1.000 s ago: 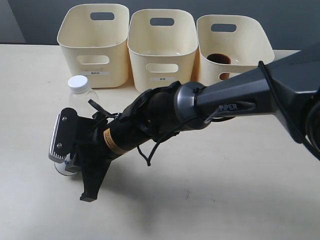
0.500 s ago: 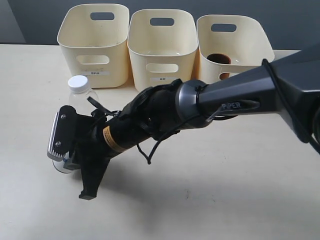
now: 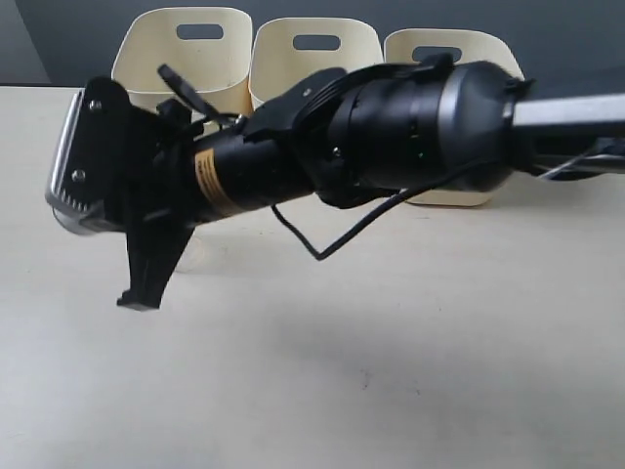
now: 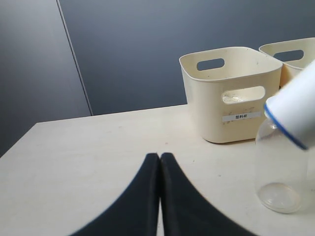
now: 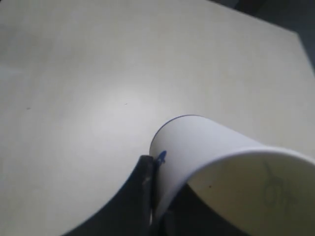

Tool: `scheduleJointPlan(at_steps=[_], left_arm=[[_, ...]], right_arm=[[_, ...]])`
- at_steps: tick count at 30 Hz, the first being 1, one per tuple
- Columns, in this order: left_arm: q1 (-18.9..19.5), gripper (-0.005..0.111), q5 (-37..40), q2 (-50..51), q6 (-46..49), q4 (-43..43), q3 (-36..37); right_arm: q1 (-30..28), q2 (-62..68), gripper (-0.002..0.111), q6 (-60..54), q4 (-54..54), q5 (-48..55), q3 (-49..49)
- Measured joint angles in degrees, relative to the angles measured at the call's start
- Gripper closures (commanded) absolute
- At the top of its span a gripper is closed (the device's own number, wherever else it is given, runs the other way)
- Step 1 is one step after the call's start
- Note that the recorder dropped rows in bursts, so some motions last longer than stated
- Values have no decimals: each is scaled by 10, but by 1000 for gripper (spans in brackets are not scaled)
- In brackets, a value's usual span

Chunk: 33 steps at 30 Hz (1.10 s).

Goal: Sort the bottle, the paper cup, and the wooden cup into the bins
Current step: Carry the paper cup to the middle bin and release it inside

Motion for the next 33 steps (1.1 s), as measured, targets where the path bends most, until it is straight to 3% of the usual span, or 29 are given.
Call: scheduleJointPlan(at_steps=[15,24,29,33], left_arm=[[0,107,0,0,0,0,0],[0,107,0,0,0,0,0],[0,107,0,0,0,0,0],[0,107,0,0,0,0,0]], right_arm=[[-9,-61,109,13,0,347,0],[-139,-62,109,54,69,281,0],[-256,-57,109,151,124,98,-27],[-281,-31,109,184,125,83,-56]])
